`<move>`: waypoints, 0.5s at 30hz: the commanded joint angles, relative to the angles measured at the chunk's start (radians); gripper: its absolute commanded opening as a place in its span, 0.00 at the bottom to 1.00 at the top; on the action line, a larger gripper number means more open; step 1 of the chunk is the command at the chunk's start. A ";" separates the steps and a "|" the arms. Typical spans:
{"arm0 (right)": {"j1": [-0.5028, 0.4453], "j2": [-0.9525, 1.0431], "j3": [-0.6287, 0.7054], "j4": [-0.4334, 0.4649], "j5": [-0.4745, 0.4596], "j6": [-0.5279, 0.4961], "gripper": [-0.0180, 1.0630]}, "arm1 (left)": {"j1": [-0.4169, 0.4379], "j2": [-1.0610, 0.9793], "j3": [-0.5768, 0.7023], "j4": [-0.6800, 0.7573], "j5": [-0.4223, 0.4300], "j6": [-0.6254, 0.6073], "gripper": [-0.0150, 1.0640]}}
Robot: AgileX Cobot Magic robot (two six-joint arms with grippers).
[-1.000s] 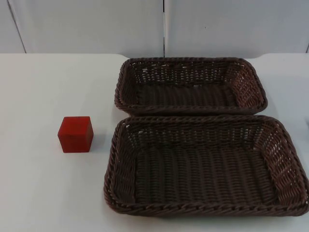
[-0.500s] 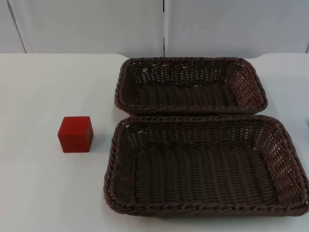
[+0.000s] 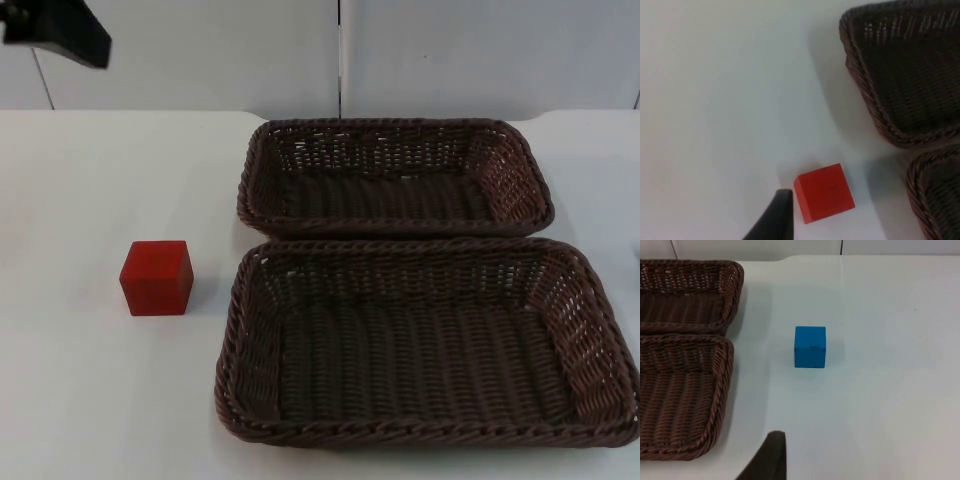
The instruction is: Pick up one cube with the left hand and place it into the upper basket. Pick up one cube with the right hand and place it into the lower basket.
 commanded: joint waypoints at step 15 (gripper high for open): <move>-0.007 -0.003 0.003 -0.004 -0.001 -0.009 0.99 | -0.065 0.268 -0.073 -0.003 -0.063 0.003 0.99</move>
